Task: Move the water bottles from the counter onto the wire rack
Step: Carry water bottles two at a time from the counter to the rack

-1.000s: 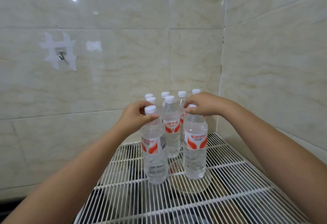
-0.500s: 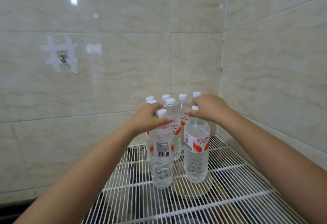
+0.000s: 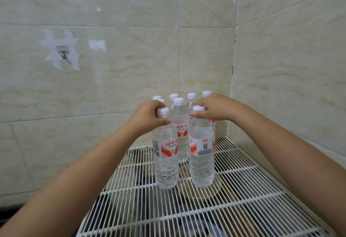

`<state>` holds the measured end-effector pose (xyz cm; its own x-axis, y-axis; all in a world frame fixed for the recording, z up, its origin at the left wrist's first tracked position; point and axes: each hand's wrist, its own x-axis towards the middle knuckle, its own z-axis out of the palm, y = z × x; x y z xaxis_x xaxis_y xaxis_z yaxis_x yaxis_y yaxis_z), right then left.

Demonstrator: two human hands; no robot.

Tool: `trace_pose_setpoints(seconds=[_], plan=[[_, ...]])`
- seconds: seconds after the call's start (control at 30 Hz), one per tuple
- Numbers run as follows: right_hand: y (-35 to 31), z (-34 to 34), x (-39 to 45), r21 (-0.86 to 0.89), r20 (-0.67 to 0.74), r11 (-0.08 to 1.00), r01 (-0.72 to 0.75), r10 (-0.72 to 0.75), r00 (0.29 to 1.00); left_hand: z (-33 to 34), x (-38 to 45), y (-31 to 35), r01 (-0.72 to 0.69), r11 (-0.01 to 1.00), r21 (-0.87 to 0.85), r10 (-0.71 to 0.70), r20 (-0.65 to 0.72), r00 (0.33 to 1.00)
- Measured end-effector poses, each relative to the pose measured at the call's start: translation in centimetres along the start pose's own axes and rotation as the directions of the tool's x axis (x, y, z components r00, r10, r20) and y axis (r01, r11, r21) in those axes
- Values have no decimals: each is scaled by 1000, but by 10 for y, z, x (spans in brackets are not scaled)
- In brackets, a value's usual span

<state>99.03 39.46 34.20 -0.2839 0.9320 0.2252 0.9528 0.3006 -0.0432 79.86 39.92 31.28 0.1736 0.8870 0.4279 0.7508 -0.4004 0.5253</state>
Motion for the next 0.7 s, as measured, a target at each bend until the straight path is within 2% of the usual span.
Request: trace_pose_setpoints(seconds=[0.1, 0.17, 0.23, 0.37, 0.5, 0.63, 0.7], plan=[[-12, 8, 7, -194, -120, 972, -130, 108, 987, 1, -2, 5, 34, 989, 145, -27, -49, 998], [-13, 7, 9, -139, -126, 980, -139, 121, 985, 3, -4, 11, 48, 964, 261, -29, -77, 997], [-11, 3, 8, -32, -67, 992, -120, 118, 991, 5, -4, 15, 63, 951, 302, -36, -94, 995], [-1, -2, 1, 45, -5, 993, -113, 114, 994, 8, -1, 22, 31, 972, 232, -11, -91, 996], [21, -10, -8, 232, 22, 962, -145, 144, 989, 19, 5, 32, -31, 983, 179, 41, -55, 998], [47, -22, -7, 291, -70, 942, -168, 196, 978, 32, 24, 44, -54, 996, 76, 59, -66, 996], [55, -26, -1, 231, -122, 959, -163, 195, 973, 41, 37, 54, -65, 997, 44, 68, -68, 995]])
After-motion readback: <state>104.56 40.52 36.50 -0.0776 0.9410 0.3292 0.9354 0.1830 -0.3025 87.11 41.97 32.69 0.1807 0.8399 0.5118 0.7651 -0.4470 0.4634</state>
